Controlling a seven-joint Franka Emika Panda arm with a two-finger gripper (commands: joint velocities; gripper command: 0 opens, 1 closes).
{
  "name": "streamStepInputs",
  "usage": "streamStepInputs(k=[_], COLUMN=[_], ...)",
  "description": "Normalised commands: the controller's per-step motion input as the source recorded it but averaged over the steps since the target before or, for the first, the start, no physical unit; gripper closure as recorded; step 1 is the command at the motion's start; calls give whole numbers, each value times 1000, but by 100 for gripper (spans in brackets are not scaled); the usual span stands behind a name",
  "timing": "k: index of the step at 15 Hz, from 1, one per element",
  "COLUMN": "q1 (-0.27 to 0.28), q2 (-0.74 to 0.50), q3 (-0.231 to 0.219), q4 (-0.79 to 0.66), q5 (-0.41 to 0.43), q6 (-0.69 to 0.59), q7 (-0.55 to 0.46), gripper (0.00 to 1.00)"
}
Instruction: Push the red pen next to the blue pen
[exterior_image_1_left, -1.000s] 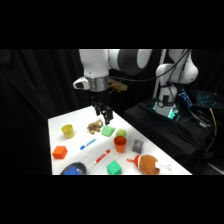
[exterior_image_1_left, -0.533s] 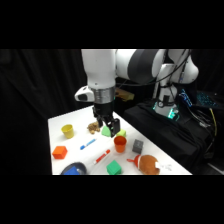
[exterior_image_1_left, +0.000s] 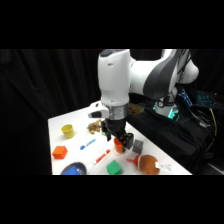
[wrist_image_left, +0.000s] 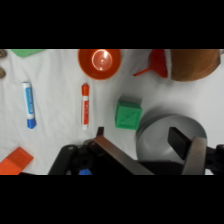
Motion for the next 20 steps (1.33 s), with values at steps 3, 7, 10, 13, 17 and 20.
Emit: streamStepInputs(k=[3,7,10,13,17,20], q1=[-6,2,24,-4,-59,-154], q2=[29,78,133,154,174,171], q3=[94,88,50,25,-29,-33], q4=[-233,-150,-54,13,85,174], q5=[229,155,47,0,-57,-53], q6=[371,337,252,178,140,71], q7=[-287,-277,-226,-222,-218,-273], gripper=[0,0,0,0,0,0])
